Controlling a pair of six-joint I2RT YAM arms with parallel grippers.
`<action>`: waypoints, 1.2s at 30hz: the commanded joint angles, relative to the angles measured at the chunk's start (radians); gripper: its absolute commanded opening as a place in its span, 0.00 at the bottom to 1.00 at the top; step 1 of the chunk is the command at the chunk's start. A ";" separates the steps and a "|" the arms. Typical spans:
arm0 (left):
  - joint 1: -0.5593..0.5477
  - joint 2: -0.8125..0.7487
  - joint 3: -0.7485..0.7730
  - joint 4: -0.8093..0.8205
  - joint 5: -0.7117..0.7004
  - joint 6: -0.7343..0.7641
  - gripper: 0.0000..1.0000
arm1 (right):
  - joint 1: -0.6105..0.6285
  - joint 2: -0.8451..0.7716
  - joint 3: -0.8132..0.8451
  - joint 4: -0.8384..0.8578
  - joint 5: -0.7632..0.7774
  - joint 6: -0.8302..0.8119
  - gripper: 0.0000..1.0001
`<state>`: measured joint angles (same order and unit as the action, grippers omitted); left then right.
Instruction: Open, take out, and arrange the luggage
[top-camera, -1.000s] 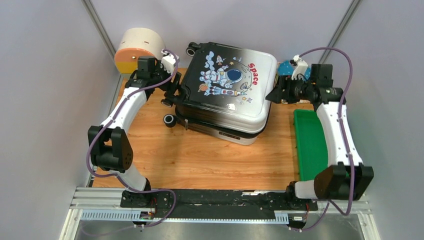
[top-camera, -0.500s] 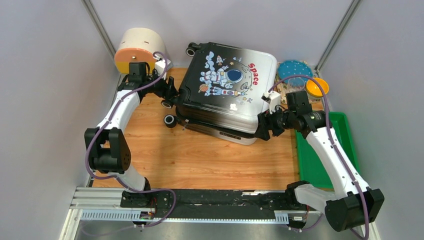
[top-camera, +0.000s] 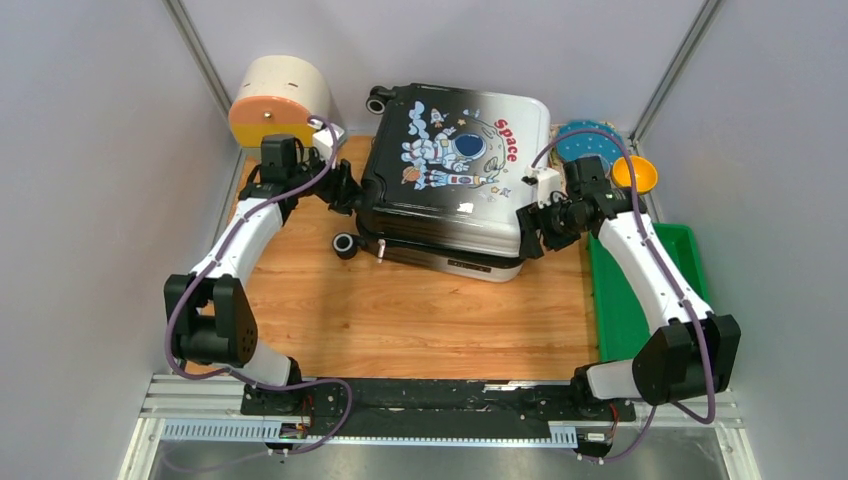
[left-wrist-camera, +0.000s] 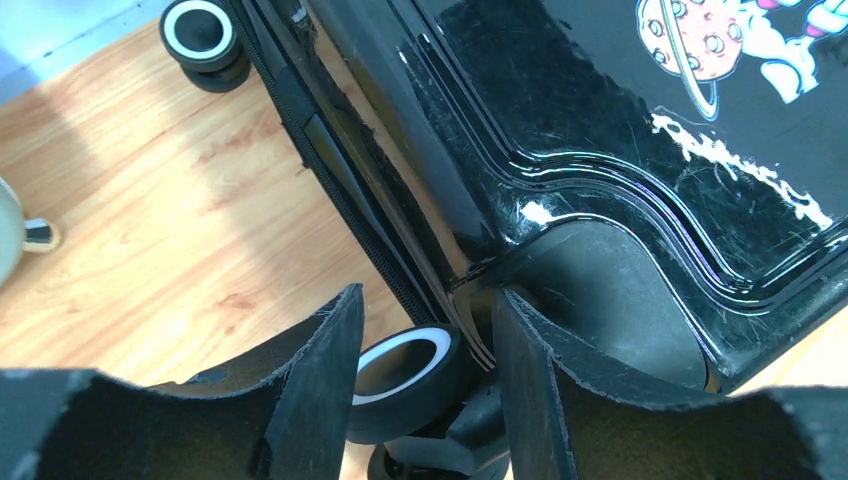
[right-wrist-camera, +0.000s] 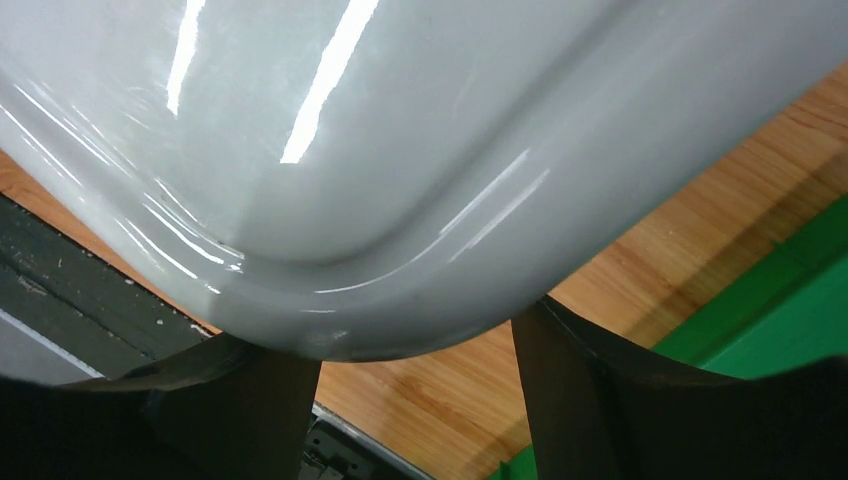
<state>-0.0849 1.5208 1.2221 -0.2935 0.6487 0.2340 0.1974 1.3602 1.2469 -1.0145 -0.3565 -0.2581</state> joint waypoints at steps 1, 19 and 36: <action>0.049 -0.097 -0.171 0.058 0.178 -0.266 0.63 | -0.032 -0.007 0.048 0.175 0.061 -0.036 0.69; -0.091 -0.665 -0.831 0.289 -0.032 -0.255 0.64 | 0.091 -0.167 0.055 0.194 0.094 -0.018 0.71; -0.398 -0.432 -0.834 0.677 -0.470 -0.478 0.60 | 0.279 -0.125 0.091 0.307 0.318 -0.082 0.73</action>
<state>-0.4370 1.0359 0.3405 0.3042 0.3408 -0.1787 0.4164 1.2232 1.2778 -0.9108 -0.0471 -0.3115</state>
